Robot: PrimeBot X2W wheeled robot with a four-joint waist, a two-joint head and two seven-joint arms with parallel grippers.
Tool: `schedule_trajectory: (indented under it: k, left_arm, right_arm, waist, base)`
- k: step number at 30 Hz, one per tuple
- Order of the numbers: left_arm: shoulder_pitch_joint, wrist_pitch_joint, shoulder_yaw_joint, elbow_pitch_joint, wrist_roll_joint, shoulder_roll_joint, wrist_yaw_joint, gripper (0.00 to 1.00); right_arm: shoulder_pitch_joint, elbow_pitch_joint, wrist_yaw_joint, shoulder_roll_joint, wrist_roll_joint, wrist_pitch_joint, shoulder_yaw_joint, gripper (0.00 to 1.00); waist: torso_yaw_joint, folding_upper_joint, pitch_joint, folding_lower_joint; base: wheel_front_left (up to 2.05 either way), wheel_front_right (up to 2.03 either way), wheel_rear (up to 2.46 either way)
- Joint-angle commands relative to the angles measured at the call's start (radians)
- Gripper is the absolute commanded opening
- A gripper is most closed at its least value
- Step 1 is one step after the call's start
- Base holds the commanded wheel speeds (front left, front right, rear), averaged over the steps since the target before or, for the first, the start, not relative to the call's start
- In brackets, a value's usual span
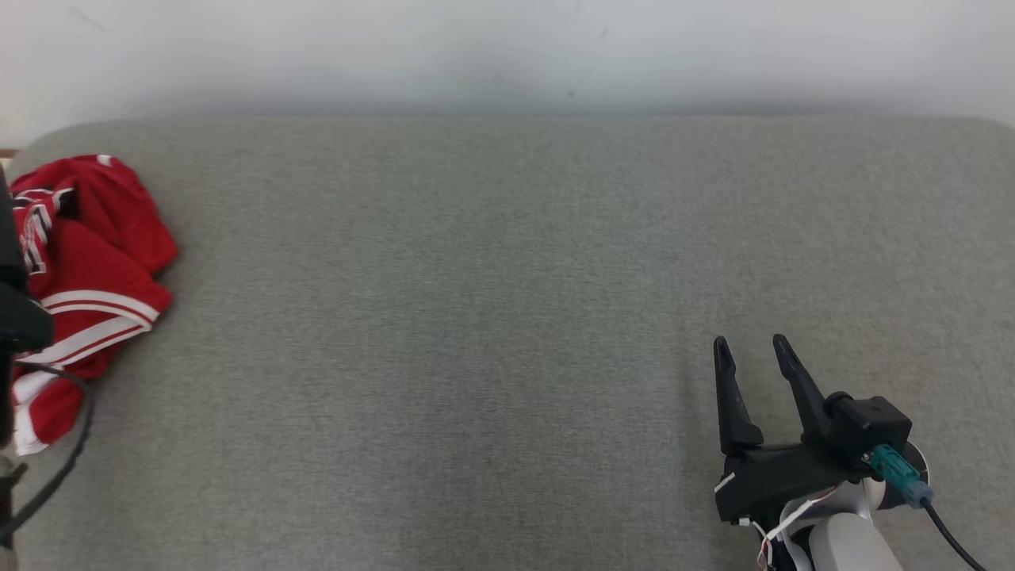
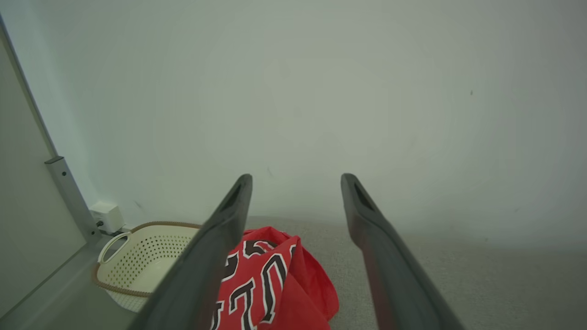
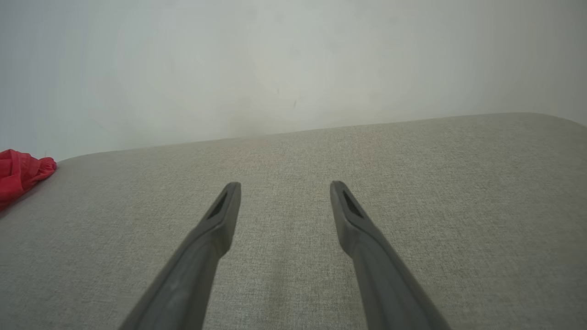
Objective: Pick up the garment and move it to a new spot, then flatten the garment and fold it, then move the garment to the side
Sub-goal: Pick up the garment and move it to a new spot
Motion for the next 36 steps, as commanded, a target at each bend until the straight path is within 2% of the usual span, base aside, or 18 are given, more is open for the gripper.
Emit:
schedule_trajectory:
  k: [1,8,20,28,29,30,36]
  left_arm:
    - [-0.022,0.008,-0.002,0.040,0.004,0.022,-0.003,1.00]
    - [-0.084,0.030,-0.026,0.224,0.023,0.080,-0.015,1.00]
    - [-0.125,0.044,-0.051,0.466,0.048,0.161,-0.010,1.00]
    - [-0.150,0.039,-0.066,0.609,0.043,0.190,-0.012,1.00]
    - [-0.151,0.037,-0.068,0.621,0.045,0.193,-0.010,0.46]
    - [-0.154,0.030,-0.071,0.631,0.047,0.195,-0.010,0.00]
    - [-0.189,-0.039,-0.108,0.644,0.070,0.194,-0.018,0.00]
  right_arm:
    - [-0.016,0.002,0.000,0.000,0.012,-0.007,0.006,1.00]
    - [-0.035,0.006,0.000,0.000,0.015,-0.018,0.017,1.00]
    - [-0.055,0.000,0.000,0.000,0.003,-0.016,0.020,1.00]
    - [-0.056,-0.002,0.000,0.000,0.002,-0.014,0.019,1.00]
    - [-0.057,-0.001,0.000,0.000,0.001,-0.014,0.017,1.00]
    - [-0.056,-0.001,0.000,0.000,0.000,-0.013,0.017,1.00]
    - [-0.043,-0.001,0.000,0.000,0.002,-0.010,0.013,1.00]
  waist:
    - [-0.042,-0.0001,0.041,-0.0002]
    - [-0.083,-0.0001,0.066,-0.0002]
    - [-0.136,-0.0001,0.098,-0.0002]
    - [-0.164,-0.0001,0.117,-0.0002]
    - [-0.166,-0.0001,0.117,-0.0002]
    - [-0.167,-0.0001,0.117,-0.0002]
    - [-0.158,-0.0001,0.101,-0.0002]
  base:
    - [0.00,0.00,0.00]
    - [0.00,0.00,0.00]
    - [0.00,0.00,0.00]
    - [0.00,0.00,0.00]
    - [0.00,0.00,0.00]
    - [0.00,0.00,0.00]
    - [0.00,0.00,0.00]
